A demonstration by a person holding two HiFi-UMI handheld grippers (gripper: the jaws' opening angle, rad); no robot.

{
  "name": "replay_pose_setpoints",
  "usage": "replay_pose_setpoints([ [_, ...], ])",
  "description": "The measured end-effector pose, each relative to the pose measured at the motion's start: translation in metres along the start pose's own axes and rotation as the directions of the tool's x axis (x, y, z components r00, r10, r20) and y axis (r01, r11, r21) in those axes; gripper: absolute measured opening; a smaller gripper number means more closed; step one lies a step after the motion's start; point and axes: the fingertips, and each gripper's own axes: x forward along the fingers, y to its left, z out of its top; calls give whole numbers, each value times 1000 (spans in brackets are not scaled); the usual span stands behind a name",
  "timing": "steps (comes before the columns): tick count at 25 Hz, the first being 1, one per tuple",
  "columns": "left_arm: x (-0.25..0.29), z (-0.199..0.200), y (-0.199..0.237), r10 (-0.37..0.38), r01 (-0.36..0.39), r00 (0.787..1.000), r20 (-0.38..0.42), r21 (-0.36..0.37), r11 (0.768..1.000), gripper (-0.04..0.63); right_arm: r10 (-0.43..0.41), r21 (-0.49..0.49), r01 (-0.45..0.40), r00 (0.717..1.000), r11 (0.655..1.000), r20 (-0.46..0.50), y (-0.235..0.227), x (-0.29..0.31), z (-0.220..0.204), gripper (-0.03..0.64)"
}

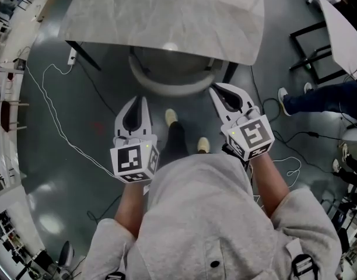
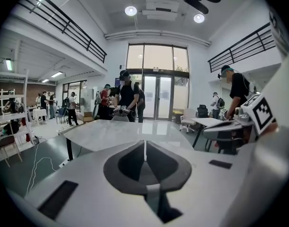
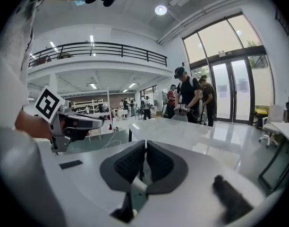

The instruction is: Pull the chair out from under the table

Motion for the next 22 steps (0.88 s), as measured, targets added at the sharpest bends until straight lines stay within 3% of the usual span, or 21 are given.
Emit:
replay_pose_setpoints([
  [15, 94, -12, 31, -118, 122, 987, -114, 31, 992, 26, -67, -13, 66, 992, 998, -103, -37, 73, -5, 28],
  [22, 120, -32, 38, -191, 203, 961, -202, 43, 978, 26, -40, -2, 40, 987, 999, -158, -44, 91, -13, 30],
])
